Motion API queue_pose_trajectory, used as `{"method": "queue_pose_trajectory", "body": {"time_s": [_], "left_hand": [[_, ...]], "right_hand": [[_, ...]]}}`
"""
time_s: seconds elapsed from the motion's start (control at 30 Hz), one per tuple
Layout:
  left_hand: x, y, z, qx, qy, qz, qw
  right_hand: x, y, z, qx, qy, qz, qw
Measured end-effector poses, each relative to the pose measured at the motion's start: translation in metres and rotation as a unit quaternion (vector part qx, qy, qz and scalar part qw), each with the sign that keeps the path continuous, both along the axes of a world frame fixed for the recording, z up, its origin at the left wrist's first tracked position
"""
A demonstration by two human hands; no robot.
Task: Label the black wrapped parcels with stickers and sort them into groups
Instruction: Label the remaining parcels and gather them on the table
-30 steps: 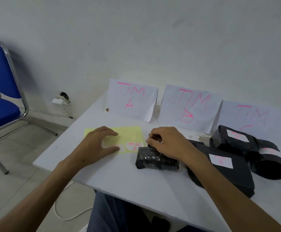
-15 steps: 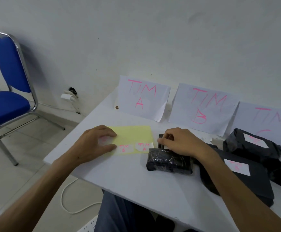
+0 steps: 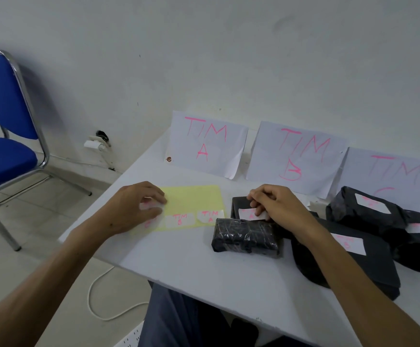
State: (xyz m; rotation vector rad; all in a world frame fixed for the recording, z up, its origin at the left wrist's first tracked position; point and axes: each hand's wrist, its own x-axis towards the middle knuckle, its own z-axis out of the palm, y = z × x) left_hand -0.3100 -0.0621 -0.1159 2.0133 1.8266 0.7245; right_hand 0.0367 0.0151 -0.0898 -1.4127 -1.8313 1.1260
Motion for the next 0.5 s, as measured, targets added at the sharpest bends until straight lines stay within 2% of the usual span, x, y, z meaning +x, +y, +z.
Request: {"method": "queue_pose_trajectory", "body": {"time_s": [0.13, 0.27, 0.5], "left_hand": [[0.004, 0.004, 0.0, 0.021, 0.08, 0.024, 0.996], [0.007, 0.005, 0.007, 0.002, 0.088, 0.035, 0.995], [0.011, 0.006, 0.009, -0.017, 0.111, 0.026, 0.993]], "right_hand": [[-0.013, 0.001, 0.02, 0.067, -0.04, 0.022, 0.997], [-0.042, -0.004, 0.031, 0.065, -0.05, 0.09, 0.992], [-0.066, 0.001, 0.027, 0.085, -0.212, 0.166, 0.959]]}}
